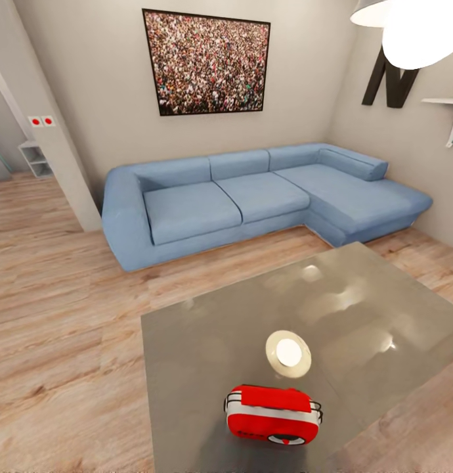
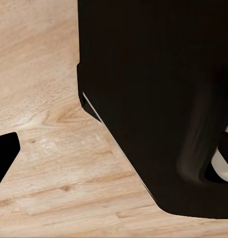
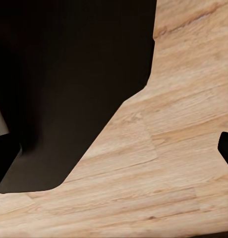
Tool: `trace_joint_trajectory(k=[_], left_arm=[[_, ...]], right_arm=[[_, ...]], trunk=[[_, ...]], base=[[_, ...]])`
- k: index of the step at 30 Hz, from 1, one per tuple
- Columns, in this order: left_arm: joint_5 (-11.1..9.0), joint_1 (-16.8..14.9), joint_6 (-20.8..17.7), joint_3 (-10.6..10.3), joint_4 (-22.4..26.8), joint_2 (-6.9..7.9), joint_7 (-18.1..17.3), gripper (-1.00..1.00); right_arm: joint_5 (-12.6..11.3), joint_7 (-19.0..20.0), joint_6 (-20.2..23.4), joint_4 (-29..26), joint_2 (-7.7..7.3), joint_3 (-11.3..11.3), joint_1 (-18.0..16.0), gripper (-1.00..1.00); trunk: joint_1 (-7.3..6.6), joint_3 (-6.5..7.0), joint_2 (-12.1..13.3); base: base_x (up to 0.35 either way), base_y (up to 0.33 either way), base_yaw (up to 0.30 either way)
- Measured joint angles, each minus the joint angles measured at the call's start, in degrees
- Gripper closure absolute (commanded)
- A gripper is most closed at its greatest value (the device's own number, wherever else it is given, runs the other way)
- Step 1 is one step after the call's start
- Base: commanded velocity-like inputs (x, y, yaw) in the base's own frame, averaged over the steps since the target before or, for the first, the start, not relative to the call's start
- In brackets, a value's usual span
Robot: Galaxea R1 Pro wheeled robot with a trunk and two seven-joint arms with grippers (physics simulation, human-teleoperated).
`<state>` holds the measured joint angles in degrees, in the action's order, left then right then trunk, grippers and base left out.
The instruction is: Turn on the radio receiver that's on the table in the living room.
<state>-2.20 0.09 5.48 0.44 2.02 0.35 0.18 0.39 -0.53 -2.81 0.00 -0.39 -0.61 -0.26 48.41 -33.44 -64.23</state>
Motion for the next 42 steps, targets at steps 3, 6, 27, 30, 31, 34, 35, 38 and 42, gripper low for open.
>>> trace_joint_trajectory(k=[3,6,27,30,31,34,35,38,42], left_arm=[[0.0,0.0,0.0,0.0,0.0,0.00,0.0,-1.00],[0.0,0.0,0.0,0.0,0.0,0.00,0.0,-1.00],[0.0,0.0,0.0,0.0,0.0,0.00,0.0,-1.00],[0.0,0.0,0.0,0.0,0.0,0.00,0.0,-1.00],[0.0,0.0,0.0,0.0,0.0,0.00,0.0,-1.00],[0.0,0.0,0.0,0.0,0.0,0.00,0.0,-1.00],[0.0,0.0,0.0,0.0,0.0,0.00,0.0,-1.00],[0.0,0.0,0.0,0.0,0.0,0.00,0.0,-1.00],[0.0,0.0,0.0,0.0,0.0,0.00,0.0,-1.00]], right_arm=[[0.0,0.0,0.0,0.0,-0.01,0.0,0.0,-1.00],[0.0,0.0,0.0,0.0,0.00,0.0,0.0,-1.00],[0.0,0.0,0.0,0.0,-0.01,0.0,0.0,-1.00],[0.0,0.0,0.0,0.0,-0.03,0.0,0.0,-1.00],[0.0,0.0,0.0,0.0,-0.04,0.0,0.0,-1.00],[0.0,0.0,0.0,0.0,-0.04,0.0,0.0,-1.00],[0.0,0.0,0.0,0.0,-0.04,0.0,0.0,-1.00],[0.0,0.0,0.0,0.0,-0.04,0.0,0.0,-1.00],[0.0,0.0,0.0,0.0,-0.04,0.0,0.0,-1.00]], trunk=[[0.00,-0.27,0.0],[0.00,-0.55,0.0],[0.00,-2.47,0.0],[0.00,-2.74,0.0],[0.00,-2.83,0.0],[0.00,-3.10,0.0],[0.00,-3.20,0.0],[0.00,-3.46,0.0],[0.00,-3.72,0.0]], base=[[0.000,0.000,0.000],[0.000,0.000,0.000],[0.000,0.000,0.000],[0.000,0.000,0.000],[0.000,0.000,0.000],[0.000,0.000,0.000],[0.000,0.000,0.000],[0.000,0.000,0.000],[0.000,0.000,0.000]])
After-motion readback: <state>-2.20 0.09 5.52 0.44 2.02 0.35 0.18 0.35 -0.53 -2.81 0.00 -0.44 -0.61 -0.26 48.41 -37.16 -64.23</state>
